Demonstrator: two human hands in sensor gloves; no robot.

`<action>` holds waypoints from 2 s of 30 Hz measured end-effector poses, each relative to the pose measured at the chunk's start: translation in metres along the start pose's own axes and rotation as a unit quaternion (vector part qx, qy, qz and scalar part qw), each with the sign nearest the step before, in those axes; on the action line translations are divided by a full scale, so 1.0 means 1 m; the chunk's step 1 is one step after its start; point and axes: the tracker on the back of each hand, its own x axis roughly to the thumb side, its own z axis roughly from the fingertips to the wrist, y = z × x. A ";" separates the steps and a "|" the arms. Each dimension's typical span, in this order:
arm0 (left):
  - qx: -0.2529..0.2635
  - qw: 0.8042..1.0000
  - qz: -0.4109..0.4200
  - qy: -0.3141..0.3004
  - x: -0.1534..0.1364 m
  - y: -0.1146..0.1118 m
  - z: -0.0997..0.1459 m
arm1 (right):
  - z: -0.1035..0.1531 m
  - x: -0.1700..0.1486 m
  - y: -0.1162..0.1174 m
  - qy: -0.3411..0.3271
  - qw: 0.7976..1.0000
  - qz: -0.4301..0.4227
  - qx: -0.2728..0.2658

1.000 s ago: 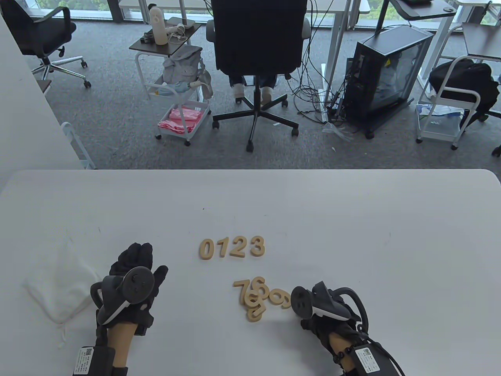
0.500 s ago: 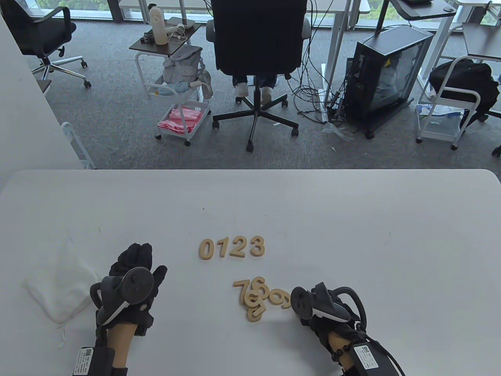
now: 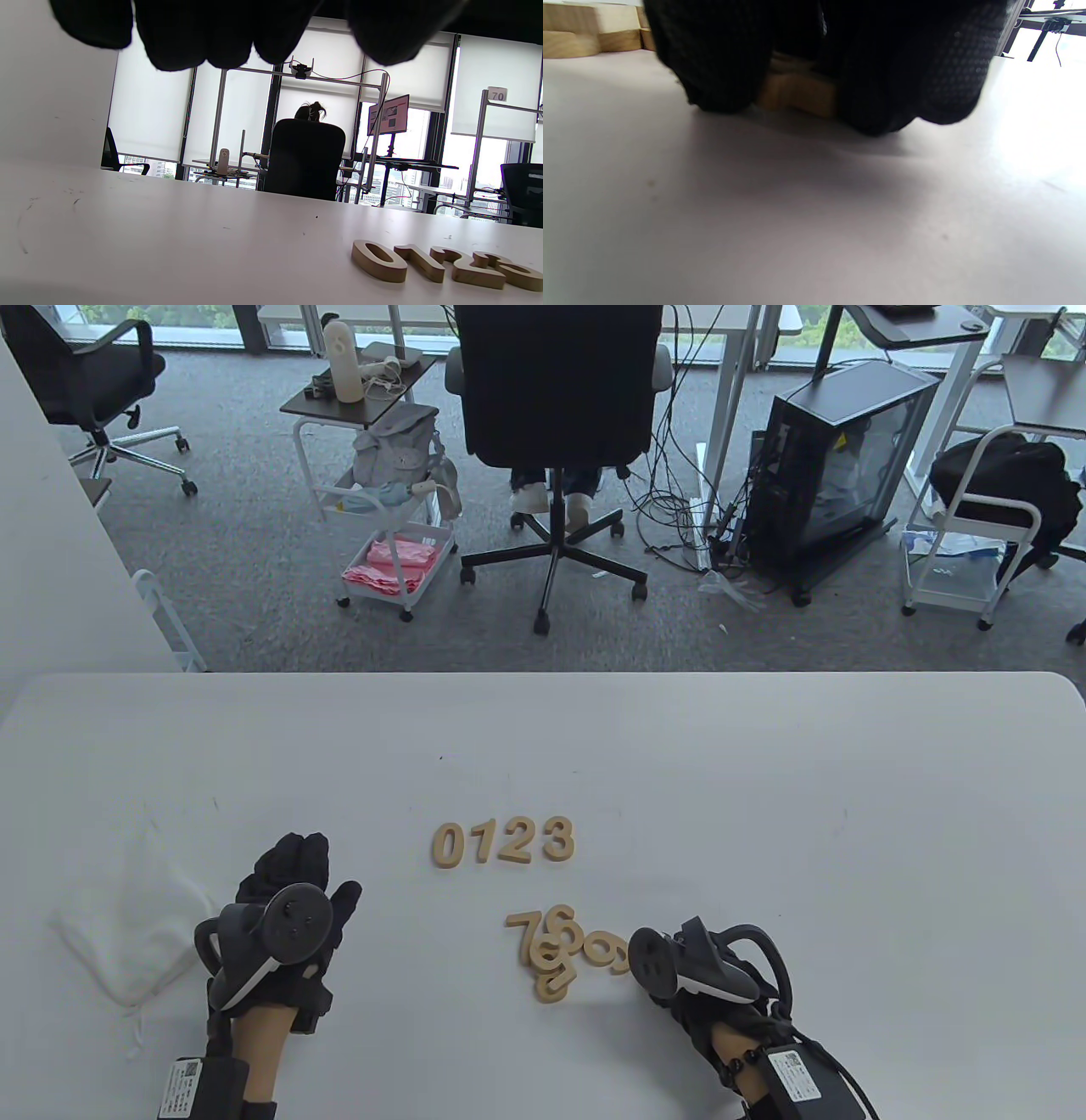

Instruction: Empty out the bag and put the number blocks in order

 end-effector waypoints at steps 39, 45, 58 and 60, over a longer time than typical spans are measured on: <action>0.006 1.000 0.000 0.005 -0.003 0.004 0.000 | 0.003 -0.085 0.027 -0.086 0.578 -0.811 0.024; 0.007 1.000 0.000 0.005 -0.003 0.004 0.000 | 0.004 -0.083 0.025 -0.055 0.613 -0.788 0.013; 0.010 1.000 -0.002 0.001 -0.002 0.004 -0.002 | 0.008 -0.084 0.002 0.064 0.746 -0.658 -0.081; 0.011 1.000 -0.001 0.001 -0.002 0.005 -0.002 | 0.008 -0.086 -0.004 0.079 0.761 -0.638 -0.089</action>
